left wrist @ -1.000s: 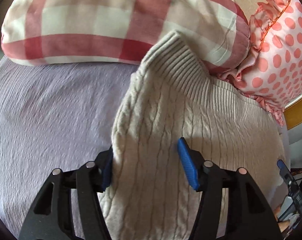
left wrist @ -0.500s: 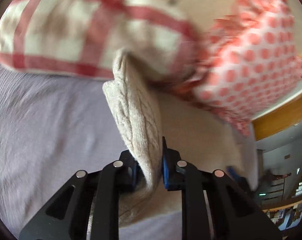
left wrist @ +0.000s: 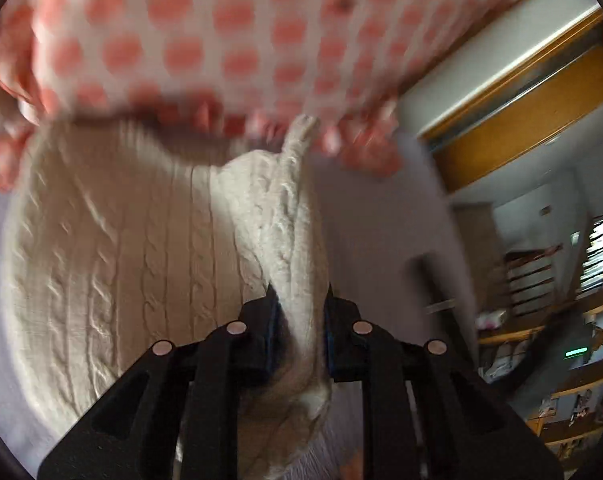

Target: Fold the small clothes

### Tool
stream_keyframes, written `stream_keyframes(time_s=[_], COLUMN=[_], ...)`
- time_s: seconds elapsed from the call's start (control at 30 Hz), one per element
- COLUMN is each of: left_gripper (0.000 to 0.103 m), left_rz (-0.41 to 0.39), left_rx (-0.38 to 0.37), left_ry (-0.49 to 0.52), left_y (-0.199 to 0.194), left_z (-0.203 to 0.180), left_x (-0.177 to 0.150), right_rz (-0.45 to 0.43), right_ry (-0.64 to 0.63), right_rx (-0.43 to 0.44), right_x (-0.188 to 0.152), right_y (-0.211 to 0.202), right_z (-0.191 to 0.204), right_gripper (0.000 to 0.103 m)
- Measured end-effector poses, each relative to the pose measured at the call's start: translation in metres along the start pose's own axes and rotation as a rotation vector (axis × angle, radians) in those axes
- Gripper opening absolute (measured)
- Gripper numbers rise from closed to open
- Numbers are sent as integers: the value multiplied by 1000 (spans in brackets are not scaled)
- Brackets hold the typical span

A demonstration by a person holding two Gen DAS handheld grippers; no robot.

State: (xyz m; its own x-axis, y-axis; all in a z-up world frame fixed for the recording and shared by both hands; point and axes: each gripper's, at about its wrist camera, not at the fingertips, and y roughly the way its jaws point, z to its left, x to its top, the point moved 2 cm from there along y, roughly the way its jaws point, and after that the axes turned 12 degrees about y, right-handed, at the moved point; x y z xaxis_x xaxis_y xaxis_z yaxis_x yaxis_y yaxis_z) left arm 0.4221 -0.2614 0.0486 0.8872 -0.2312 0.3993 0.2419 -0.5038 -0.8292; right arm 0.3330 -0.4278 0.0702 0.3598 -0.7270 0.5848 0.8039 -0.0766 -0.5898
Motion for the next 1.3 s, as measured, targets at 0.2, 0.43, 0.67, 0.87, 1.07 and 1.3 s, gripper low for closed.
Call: stream_keyframes(time_s=[0.2,0.43,0.67,0.87,1.07,1.3], left_gripper=[27,53,57,60,62,69], left_rz=[-38,-265,-223,-214,-151,-172], left_rx=[-64,-215,-84,-56,10,10], left_ry=[85,108,175,257,336,388], left_y=[3,-100,-127,-118,-84,-91], left_z=[-19,15,65,66,60,51], left_x=[6,-24,-71,-102,-118,-131], right_rz=[0,2,257,176,299,357], right_ry=[35,-92,-371,-630,-630,-427], right_rx=[38,180,561,376,67,281], right_x=[10,0,-59,-95,-96,-46], right_y=[-1,-14,-65,-70,5,-11], right_z=[-8,18,72,85,63,71], right_gripper=[102,99,73,66,51,50])
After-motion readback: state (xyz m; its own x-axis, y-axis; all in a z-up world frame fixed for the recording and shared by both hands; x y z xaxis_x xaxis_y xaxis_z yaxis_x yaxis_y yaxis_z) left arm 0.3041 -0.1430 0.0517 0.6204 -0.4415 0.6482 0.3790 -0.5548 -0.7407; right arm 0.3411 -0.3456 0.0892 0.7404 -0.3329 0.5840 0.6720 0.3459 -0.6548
